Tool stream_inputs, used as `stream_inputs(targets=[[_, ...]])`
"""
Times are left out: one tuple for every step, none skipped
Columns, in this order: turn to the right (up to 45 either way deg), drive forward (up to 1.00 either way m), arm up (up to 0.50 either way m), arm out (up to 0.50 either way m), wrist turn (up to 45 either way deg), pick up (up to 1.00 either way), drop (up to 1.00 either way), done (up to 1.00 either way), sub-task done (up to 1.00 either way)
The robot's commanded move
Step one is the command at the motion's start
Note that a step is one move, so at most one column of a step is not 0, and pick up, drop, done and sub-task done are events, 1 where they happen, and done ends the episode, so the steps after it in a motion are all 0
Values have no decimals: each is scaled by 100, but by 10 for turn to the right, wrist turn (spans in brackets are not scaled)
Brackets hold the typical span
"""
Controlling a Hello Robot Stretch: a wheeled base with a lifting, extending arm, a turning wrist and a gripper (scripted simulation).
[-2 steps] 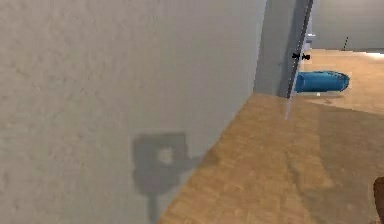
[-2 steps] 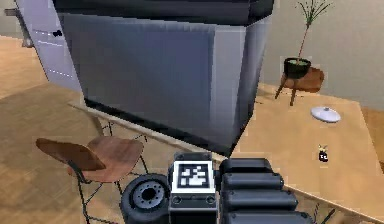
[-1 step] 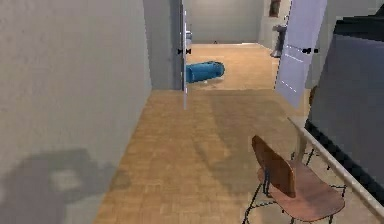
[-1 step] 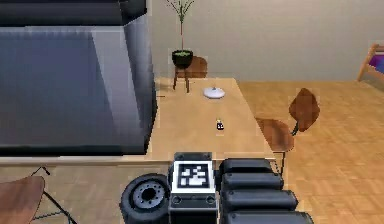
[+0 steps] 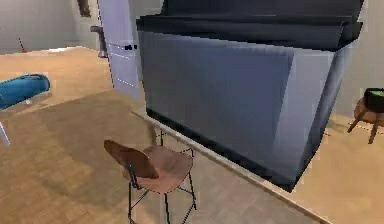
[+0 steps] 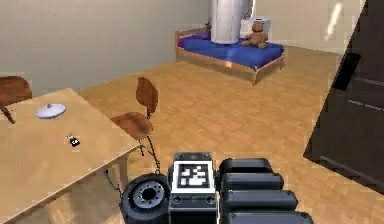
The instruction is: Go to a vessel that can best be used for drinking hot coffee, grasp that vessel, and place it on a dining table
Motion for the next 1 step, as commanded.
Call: stream_inputs(targets=[[450,0,0,0,0,0,0,0,0]])
